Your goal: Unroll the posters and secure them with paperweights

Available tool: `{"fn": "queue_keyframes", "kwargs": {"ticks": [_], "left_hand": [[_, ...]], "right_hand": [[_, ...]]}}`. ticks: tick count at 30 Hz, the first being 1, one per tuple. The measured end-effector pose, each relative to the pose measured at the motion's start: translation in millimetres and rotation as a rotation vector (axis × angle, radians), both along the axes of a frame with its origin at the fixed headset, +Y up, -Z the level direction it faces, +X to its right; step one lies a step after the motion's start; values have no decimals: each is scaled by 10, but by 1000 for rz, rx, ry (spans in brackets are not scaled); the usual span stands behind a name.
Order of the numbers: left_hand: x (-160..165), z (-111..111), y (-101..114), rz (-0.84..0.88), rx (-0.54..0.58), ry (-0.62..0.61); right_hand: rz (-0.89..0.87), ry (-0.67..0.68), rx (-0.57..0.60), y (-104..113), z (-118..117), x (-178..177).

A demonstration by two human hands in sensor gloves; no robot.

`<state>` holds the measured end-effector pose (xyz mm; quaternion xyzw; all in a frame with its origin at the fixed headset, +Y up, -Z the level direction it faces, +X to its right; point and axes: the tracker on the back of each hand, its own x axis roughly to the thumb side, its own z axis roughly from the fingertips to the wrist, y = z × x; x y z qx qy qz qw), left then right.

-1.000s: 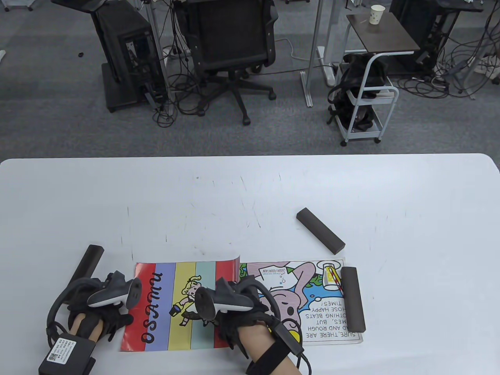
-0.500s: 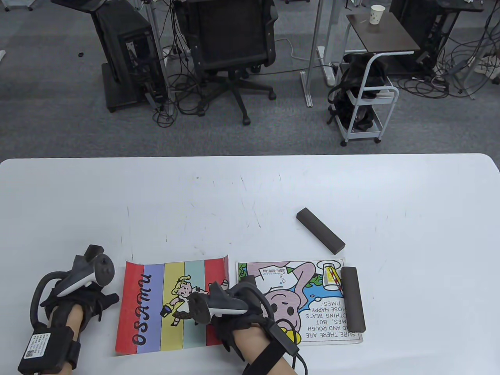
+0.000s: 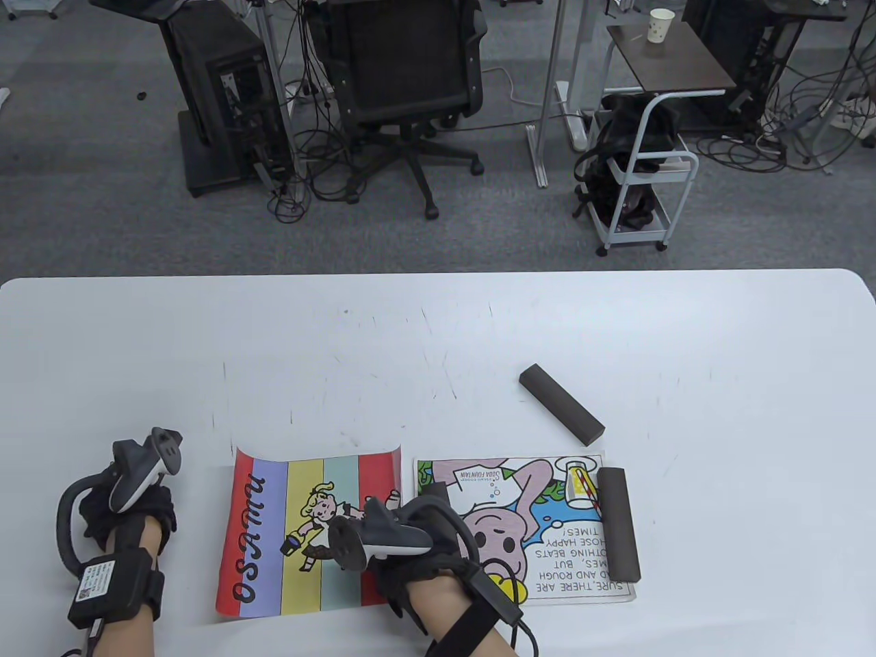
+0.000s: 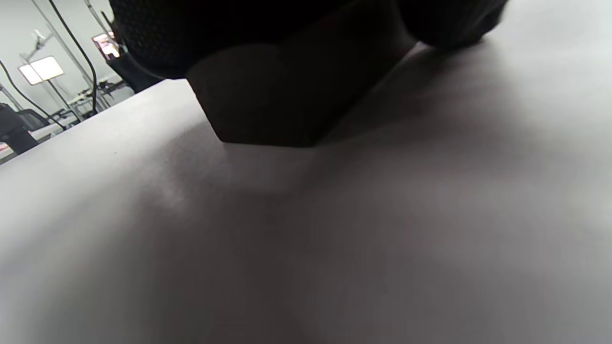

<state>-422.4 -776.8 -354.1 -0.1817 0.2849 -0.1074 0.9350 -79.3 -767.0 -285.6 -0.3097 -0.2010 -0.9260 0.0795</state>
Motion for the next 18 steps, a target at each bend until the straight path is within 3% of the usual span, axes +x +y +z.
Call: {"fn": "queue_keyframes", "kwargs": {"ticks": [6,10,12,18], "left_hand": [[-17,42,49,78,70,14],[-4,186,171,168,204,32],[61,266,298,191,285,16],[561,601,948,251,440,-144]], "right_hand": [[13,-1,6,2,11,-3],[39,-2,11,1,30,-23],[49,-1,16,2,38,-35],[58,1,18,0,42,-43]]}}
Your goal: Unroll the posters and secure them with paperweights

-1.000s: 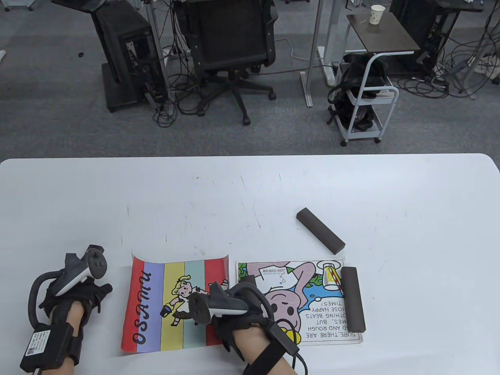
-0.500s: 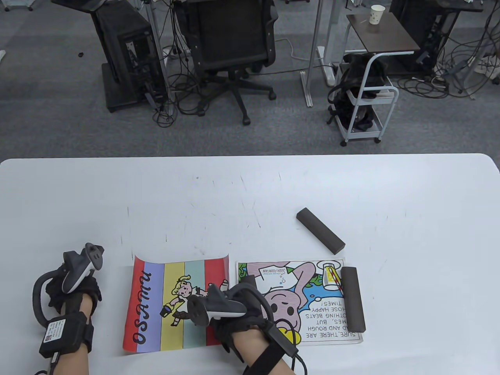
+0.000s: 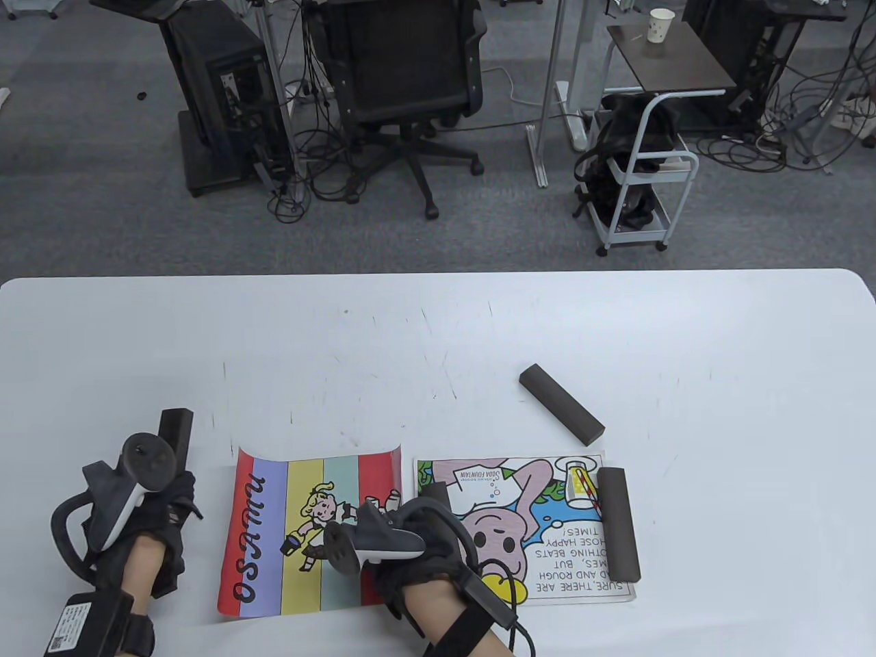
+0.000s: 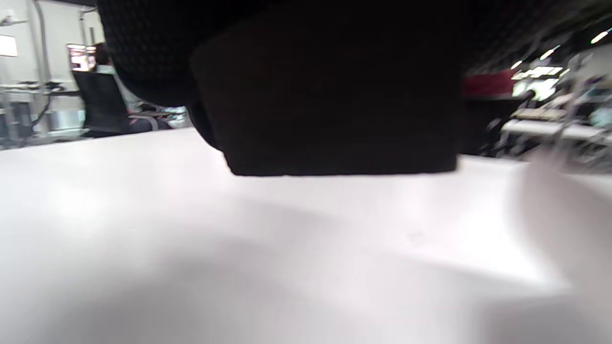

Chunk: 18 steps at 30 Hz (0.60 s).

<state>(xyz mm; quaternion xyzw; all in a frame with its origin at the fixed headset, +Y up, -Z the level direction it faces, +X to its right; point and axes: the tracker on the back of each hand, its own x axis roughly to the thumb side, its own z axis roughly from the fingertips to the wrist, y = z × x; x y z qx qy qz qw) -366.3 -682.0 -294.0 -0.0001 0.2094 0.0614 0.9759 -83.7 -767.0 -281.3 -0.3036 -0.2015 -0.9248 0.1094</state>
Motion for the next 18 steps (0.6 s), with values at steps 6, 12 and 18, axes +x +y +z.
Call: {"fn": "queue_keyframes", "kwargs": {"ticks": [6,12,18], "left_hand": [[593,313,217,34,-28,-150],[793,363,-126,-20,-199,-152],[633,285,-407,-107,-330,-27]], "right_hand": [[-3,1,-7,-5,2,2],[-8,0,-15,-11,-1,10],[-7,1,-17,-20,-1,15]]}}
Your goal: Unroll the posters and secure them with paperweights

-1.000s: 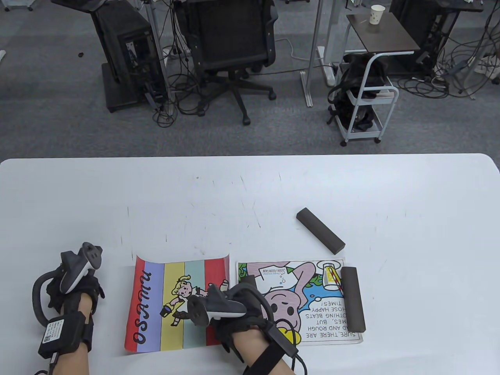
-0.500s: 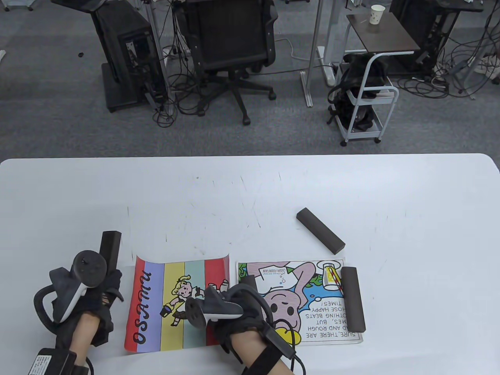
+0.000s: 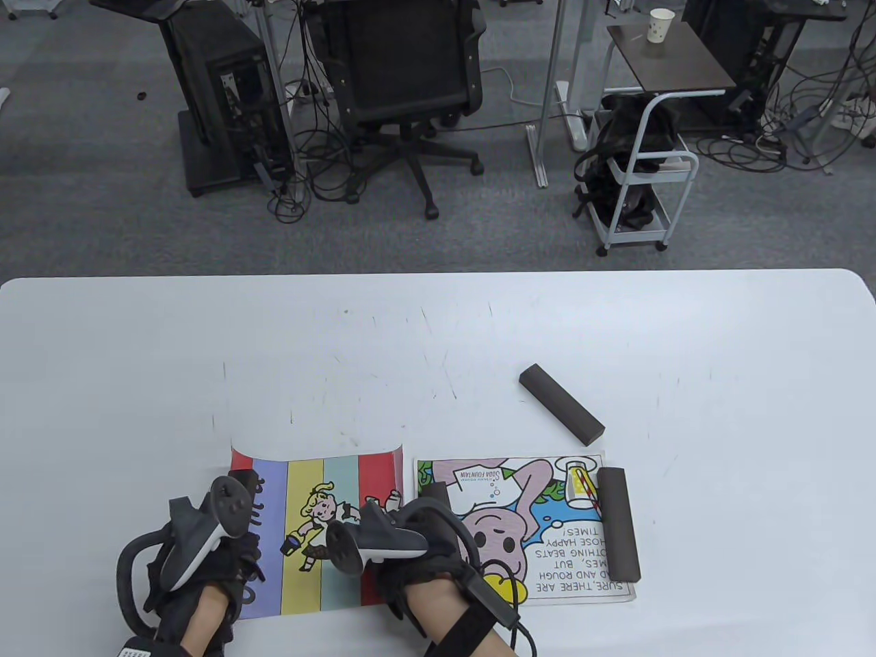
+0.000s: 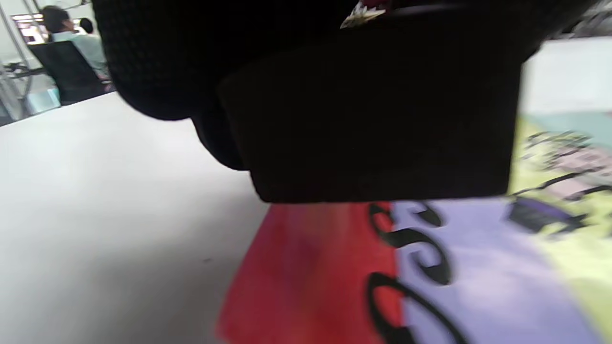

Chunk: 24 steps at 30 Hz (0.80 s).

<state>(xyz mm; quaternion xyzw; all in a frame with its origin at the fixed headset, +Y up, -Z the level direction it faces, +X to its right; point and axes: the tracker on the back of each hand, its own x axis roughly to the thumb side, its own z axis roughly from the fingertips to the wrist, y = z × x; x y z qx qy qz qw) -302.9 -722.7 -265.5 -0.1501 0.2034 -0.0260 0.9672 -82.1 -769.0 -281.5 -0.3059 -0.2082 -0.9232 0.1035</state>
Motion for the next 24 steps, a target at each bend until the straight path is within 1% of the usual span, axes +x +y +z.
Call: {"fn": "queue_keyframes", "kwargs": {"ticks": [3,6,12,15,16,19,22,24], "left_hand": [[-127,-47,-118,-36,-39,61],[-217,-80,-229,-21,-69,98],[-241,-116,-378,-51,-112,97],[-221,-104,-434,-83,-98,91],[-202,-92,-455,-124,-89,77],[-148,-82,-479,-194,-110,58],[-112,-99,-449,-194,-141,58],[-64,-127,-357,-148,-91,44]], "right_hand": [[2,1,0,1,-1,1],[2,1,-1,1,-1,1],[2,0,-1,-2,0,2],[2,-1,-1,-4,1,4],[0,-3,-3,-5,2,6],[-4,-7,-6,-8,2,7],[-4,-5,-5,-9,1,6],[-5,-5,-6,-11,1,8]]}}
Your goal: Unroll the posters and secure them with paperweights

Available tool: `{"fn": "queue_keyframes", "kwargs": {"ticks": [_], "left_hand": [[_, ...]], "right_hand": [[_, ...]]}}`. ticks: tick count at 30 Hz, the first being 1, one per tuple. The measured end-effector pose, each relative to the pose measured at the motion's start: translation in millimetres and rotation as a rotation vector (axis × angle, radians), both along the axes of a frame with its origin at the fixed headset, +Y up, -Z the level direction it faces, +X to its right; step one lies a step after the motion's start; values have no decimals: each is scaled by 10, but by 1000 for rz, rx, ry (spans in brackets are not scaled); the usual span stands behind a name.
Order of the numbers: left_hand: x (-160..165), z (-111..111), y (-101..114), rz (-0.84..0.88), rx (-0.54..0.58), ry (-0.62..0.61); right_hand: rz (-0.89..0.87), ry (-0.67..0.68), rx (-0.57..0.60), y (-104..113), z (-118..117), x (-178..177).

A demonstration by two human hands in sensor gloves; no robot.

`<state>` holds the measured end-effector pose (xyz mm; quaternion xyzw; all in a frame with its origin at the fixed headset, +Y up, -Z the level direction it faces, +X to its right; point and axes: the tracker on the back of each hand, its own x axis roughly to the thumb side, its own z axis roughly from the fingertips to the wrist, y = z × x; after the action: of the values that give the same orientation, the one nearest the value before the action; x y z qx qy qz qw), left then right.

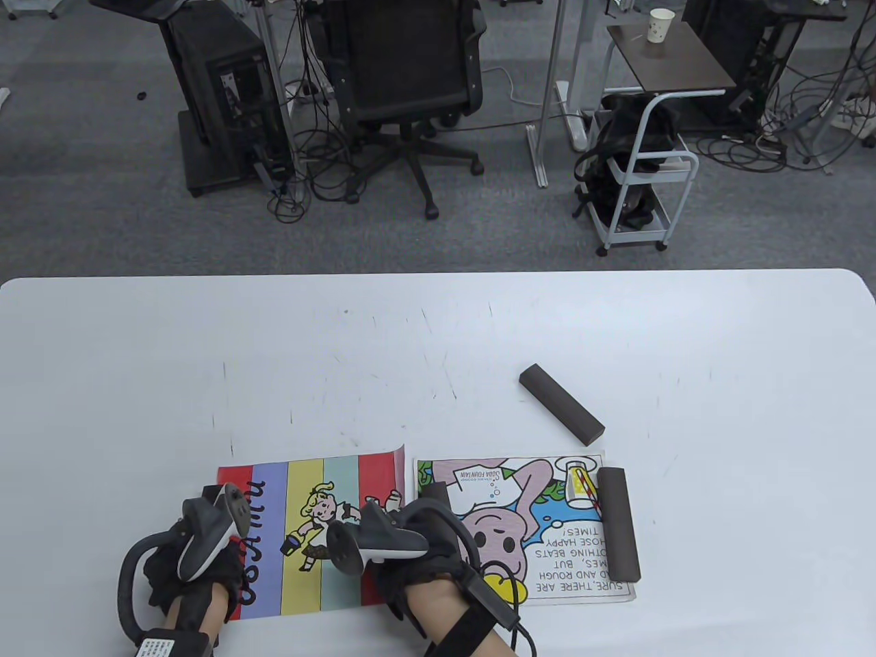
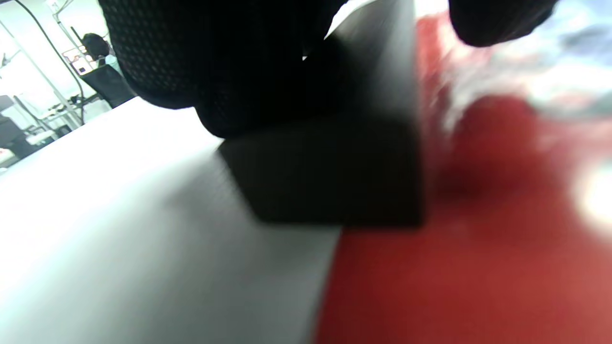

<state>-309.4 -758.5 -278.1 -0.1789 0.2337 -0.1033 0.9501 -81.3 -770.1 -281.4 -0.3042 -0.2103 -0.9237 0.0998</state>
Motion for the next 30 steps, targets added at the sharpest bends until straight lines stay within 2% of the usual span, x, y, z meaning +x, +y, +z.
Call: {"fn": "queue_keyframes", "kwargs": {"ticks": [6,8,11,14,17,20,25,28,30], "left_hand": [[266,-91,430,362,272,-157],[351,-93,471,527,371,-229],[445,-71,372,714,447,-287],[474,-56,228,752,461,-331],[458,-38,136,700,457,-345],[459,-3,110,641,485,-371],[542,24,111,543,472,-441],[590,37,116,537,469,-461],[605,43,123,541,473,-465]], "right_hand": [[-6,-5,-4,-2,-3,6],[-10,-7,-7,-4,-5,9],[-14,-8,-8,-7,-8,12],[-16,-8,-6,-8,-10,15],[-19,-9,-6,-10,-11,18],[-24,-11,-12,-12,-17,22],[-55,-17,-31,-12,-33,53],[-141,-26,-52,44,-56,120],[-281,-60,-69,198,-101,226]]}}
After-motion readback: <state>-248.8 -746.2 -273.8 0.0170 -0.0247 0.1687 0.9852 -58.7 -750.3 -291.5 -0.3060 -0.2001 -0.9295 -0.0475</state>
